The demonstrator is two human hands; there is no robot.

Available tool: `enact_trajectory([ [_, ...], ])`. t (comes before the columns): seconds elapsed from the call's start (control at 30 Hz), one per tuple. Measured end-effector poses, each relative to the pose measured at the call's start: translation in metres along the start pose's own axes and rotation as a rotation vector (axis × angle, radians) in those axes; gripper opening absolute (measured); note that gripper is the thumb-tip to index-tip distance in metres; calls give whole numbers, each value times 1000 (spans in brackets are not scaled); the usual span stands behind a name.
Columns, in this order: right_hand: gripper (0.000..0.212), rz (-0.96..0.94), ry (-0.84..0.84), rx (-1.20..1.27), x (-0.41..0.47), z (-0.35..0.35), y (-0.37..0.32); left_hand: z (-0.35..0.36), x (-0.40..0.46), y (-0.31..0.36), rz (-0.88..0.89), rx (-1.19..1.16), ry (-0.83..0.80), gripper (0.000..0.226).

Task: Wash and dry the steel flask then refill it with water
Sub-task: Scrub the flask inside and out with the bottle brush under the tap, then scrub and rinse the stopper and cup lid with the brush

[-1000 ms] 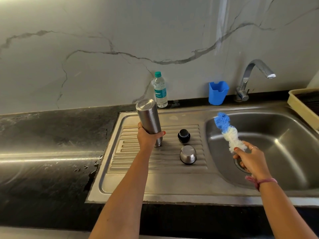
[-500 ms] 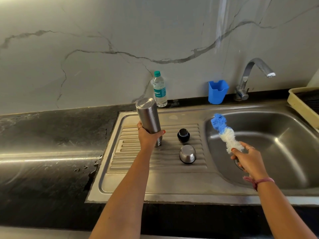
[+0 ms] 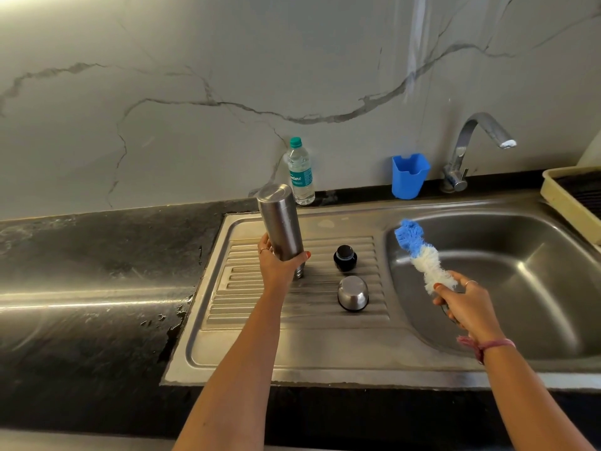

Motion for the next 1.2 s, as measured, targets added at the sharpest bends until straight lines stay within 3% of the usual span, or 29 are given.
enact_trajectory([
  [0.3,44,-13,-2,-10,-2,1,-4,2,4,-2,-9,29,48,93],
  [0.83,45,7,1,-7,-2,-2,2,-1,0,-8,-6,-7,43,101],
  [0.93,45,4,4,-13,-2,-2,1,-7,-10,-10,-5,3,105,103],
  [1.1,45,9,3,-15,-3,-1,2,-14,-61,4,229,105,313,77],
  [1.2,45,16,9,0,-3,-4,3,6,-83,17,456,153,236,54],
])
Point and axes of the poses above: each hand's wrist, its own x-axis towards the middle knuckle, its own z-axis out of the palm, y = z × x, the point moved 8 cm from there along x, towards the middle knuckle, and after that the axes turned 9 degrees about -z, right-handed, at the moved point
